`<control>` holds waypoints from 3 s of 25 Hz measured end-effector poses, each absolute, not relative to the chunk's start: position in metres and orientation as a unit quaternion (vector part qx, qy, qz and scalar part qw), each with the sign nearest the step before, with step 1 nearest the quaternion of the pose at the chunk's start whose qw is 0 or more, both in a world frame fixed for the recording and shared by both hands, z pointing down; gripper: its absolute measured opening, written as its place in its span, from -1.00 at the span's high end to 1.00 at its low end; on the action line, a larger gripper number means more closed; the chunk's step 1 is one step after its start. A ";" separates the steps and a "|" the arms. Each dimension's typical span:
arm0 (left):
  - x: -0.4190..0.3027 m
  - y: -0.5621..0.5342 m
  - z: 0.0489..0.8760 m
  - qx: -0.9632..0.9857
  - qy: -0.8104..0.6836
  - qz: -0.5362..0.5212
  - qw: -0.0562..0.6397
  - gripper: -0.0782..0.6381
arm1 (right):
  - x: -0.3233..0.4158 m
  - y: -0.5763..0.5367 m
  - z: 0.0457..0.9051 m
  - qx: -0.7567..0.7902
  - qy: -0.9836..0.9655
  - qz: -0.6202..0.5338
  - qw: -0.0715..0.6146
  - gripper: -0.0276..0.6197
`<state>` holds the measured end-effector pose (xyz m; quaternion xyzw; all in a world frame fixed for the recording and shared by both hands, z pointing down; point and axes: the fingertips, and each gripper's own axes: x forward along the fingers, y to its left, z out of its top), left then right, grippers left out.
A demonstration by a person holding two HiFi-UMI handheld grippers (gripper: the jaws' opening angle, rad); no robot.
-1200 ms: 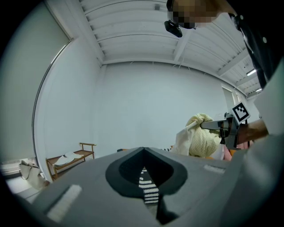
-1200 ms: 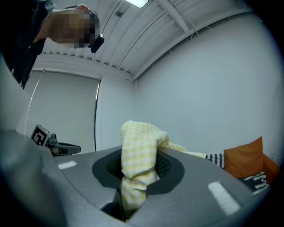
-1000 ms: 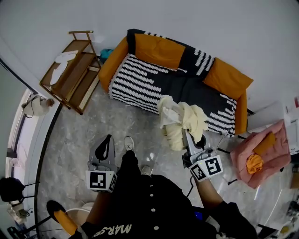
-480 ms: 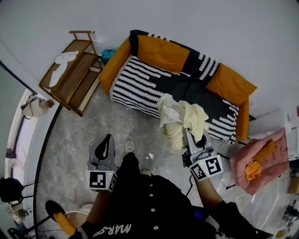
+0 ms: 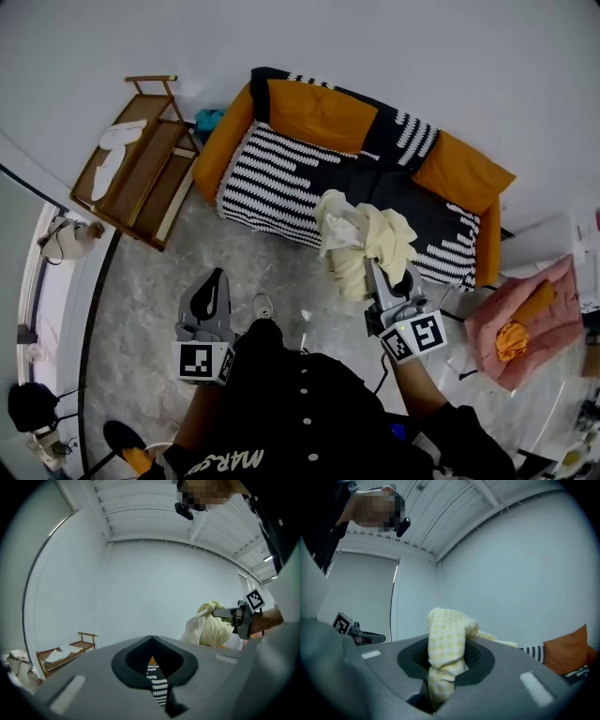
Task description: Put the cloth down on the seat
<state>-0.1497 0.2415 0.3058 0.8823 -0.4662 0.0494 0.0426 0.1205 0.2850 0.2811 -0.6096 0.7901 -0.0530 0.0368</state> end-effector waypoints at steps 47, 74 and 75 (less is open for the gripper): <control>-0.165 0.015 0.296 0.898 -0.435 0.048 0.033 0.78 | 0.107 0.071 0.265 -0.641 0.764 -0.038 0.054 0.57; -0.070 -0.148 0.290 0.889 -0.454 0.052 0.036 0.78 | 0.198 -0.106 0.267 -0.623 0.780 -0.044 0.047 0.57; -0.067 -0.152 0.291 0.888 -0.456 0.053 0.036 0.78 | 0.202 -0.110 0.267 -0.621 0.781 -0.043 0.048 0.57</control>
